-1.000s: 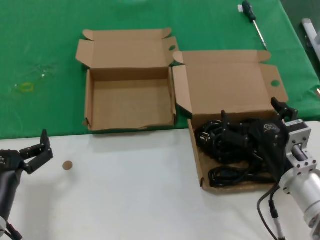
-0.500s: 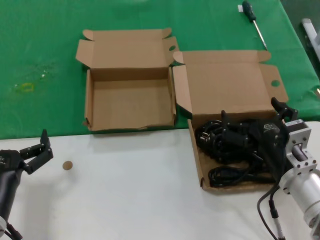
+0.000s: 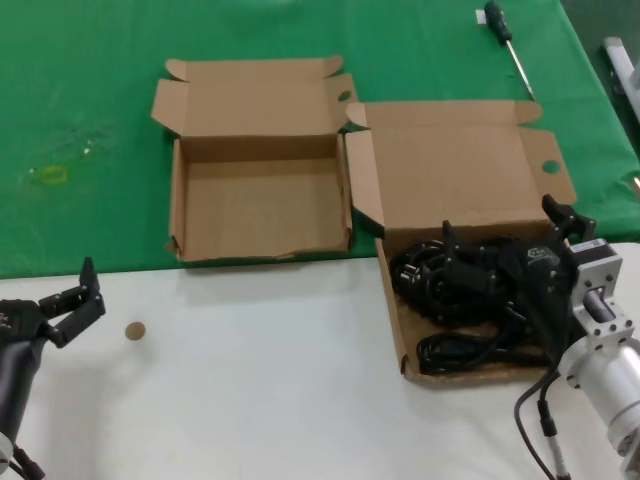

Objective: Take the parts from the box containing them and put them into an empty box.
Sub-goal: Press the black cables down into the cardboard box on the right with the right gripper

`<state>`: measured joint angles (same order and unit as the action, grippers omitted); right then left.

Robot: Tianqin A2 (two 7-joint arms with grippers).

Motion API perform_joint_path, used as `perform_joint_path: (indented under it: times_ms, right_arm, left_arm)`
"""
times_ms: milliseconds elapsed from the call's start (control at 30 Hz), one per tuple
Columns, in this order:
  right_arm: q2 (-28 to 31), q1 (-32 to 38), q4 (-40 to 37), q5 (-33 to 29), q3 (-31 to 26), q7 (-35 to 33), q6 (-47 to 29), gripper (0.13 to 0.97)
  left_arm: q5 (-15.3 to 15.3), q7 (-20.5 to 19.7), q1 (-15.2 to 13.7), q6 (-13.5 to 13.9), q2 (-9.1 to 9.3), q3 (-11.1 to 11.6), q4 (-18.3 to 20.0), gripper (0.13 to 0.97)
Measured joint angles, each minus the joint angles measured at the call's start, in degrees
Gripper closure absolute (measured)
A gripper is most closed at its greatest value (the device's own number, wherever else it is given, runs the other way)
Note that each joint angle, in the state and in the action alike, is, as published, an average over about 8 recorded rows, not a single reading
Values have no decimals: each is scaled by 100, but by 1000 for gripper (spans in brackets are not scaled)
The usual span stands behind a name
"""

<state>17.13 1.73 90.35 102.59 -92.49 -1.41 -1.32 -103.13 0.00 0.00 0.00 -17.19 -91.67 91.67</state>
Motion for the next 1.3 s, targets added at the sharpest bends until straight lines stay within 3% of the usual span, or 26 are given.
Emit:
perform_joint_path:
  times_ms: [133,400,533,833,1033,1300]
  right_arm:
    - [0,0,0,0,0,0,0,129]
    - [0,0,0,0,0,0,0,129]
    - [0,-4,-1,-1,1,-1,0,129]
    - [2,-72,14,-14,3,-22,-21,129]
    - [57,-111,131,-21,38,-65,-147,129]
    - [852,-36,230,200,-380,277,-90,129]
  left_arm:
    - [0,0,0,0,0,0,0,162]
    - [0,0,0,0,0,0,0,266]
    - [0,0,0,0,0,0,0,266]
    - [0,0,0,0,0,0,0,441]
    - [1,0,0,0,0,0,0,609]
    - [1,0,0,0,0,-1,0,768]
